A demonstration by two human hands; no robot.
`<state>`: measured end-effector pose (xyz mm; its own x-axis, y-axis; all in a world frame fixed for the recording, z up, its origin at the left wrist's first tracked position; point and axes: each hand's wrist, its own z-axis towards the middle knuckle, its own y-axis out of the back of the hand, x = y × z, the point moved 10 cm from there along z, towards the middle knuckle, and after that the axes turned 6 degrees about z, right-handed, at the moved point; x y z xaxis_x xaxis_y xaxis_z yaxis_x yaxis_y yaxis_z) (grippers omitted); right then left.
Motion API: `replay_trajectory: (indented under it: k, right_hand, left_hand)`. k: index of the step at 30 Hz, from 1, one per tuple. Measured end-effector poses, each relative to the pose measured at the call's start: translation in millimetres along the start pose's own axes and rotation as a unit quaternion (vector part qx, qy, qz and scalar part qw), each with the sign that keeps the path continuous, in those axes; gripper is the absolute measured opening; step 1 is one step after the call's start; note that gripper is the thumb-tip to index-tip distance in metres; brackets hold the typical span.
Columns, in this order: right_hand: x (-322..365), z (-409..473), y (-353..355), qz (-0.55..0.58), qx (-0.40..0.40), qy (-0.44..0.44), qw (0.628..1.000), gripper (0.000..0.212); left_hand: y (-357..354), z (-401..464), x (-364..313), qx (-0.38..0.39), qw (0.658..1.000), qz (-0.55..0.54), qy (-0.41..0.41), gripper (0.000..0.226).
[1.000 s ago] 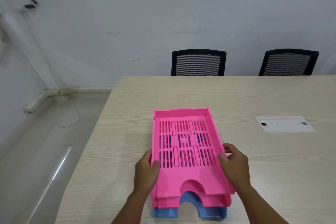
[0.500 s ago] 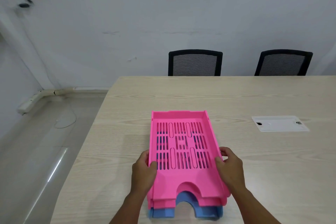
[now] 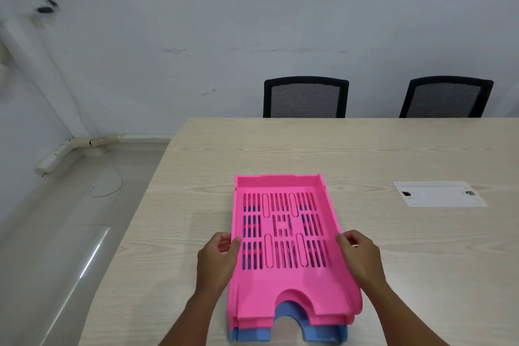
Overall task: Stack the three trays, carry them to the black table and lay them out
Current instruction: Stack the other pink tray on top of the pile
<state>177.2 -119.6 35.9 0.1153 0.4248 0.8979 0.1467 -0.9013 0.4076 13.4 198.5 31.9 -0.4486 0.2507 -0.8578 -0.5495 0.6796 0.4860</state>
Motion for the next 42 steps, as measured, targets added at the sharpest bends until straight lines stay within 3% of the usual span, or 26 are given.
replay_trajectory:
  k: [2, 4, 6, 9, 13, 16, 21, 25, 34, 37, 42]
  right_hand:
    - [-3, 4, -7, 0.014, 0.024, -0.014, 1.000, 0.025]
    - [-12, 6, -18, 0.030, 0.057, -0.040, 0.997, 0.035]
    - [-21, 9, -27, 0.041, 0.083, -0.064, 0.994, 0.042]
    - [-26, 11, -34, 0.071, 0.118, -0.086, 0.987, 0.047]
    - [-27, 13, -40, 0.159, 0.143, -0.119, 0.970, 0.040]
    - [-30, 12, -47, 0.188, 0.176, -0.141, 0.956, 0.032]
    - [-39, 3, -64, 0.282, 0.251, -0.228, 0.897, 0.060]
    - [-41, 3, -71, 0.337, 0.274, -0.234, 0.870, 0.064]
    - [-48, 9, -67, 0.315, 0.256, -0.213, 0.889, 0.059]
    - [-46, 7, -70, 0.320, 0.271, -0.213, 0.882, 0.060]
    - [-39, -3, -84, 0.339, 0.298, -0.216, 0.866, 0.058]
  left_hand:
    - [-12, 4, 5, 0.049, 0.999, -0.008, 0.021, 0.030]
    - [-28, 10, 20, 0.100, 0.993, -0.030, 0.062, 0.062]
    - [-43, 18, 38, 0.135, 0.985, -0.057, 0.086, 0.075]
    - [-49, 17, 39, 0.165, 0.977, -0.080, 0.111, 0.075]
    - [-45, 21, 27, 0.166, 0.974, -0.082, 0.133, 0.039]
    - [-51, 22, 28, 0.199, 0.964, -0.087, 0.154, 0.045]
    - [-65, 25, 46, 0.238, 0.940, -0.143, 0.200, 0.071]
    - [-75, 26, 60, 0.264, 0.921, -0.173, 0.227, 0.075]
    - [-75, 24, 51, 0.253, 0.927, -0.192, 0.200, 0.055]
    - [-72, 18, 49, 0.244, 0.928, -0.197, 0.201, 0.039]
    - [-53, 3, 60, 0.218, 0.933, -0.199, 0.206, 0.037]
